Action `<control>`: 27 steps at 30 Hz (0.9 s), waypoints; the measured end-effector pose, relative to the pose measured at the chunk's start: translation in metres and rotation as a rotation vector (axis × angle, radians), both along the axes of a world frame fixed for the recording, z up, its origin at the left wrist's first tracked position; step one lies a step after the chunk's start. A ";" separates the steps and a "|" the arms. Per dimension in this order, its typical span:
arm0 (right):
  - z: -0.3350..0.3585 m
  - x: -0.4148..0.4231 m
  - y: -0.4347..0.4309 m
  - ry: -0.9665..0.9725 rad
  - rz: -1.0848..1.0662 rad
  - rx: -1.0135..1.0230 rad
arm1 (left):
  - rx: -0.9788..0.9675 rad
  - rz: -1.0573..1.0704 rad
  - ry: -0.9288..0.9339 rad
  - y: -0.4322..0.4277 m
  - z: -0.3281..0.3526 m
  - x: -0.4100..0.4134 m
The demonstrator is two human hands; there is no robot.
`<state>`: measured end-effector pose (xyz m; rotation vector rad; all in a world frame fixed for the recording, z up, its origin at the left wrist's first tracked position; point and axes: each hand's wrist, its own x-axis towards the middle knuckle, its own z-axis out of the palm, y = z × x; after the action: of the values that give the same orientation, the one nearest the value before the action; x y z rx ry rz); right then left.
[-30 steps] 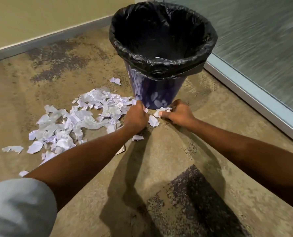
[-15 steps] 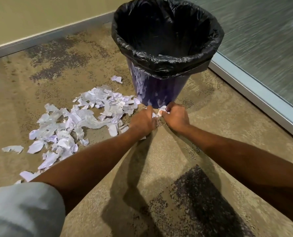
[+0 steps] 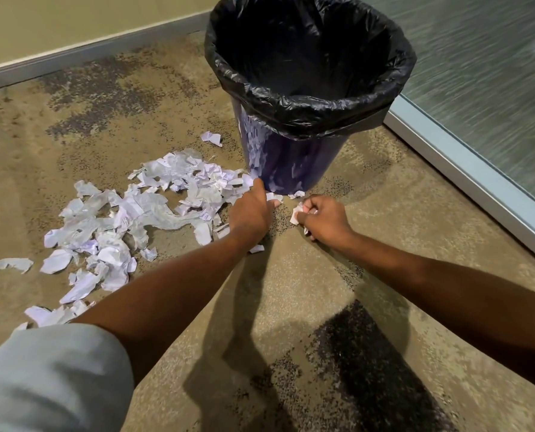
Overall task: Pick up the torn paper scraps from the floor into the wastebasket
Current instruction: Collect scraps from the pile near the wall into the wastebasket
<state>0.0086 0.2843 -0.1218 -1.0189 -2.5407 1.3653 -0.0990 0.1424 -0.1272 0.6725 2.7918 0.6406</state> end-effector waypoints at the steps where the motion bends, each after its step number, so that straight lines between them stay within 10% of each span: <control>1: 0.000 0.003 -0.001 -0.006 0.000 -0.026 | -0.001 0.003 0.022 0.000 -0.001 0.001; 27: 0.000 -0.031 -0.016 0.071 -0.388 -0.070 | 0.058 0.058 0.042 0.003 -0.005 0.008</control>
<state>-0.0221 0.2680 -0.1216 -1.3599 -2.1098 1.3538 -0.0909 0.1454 -0.1321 0.6247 2.8511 0.7296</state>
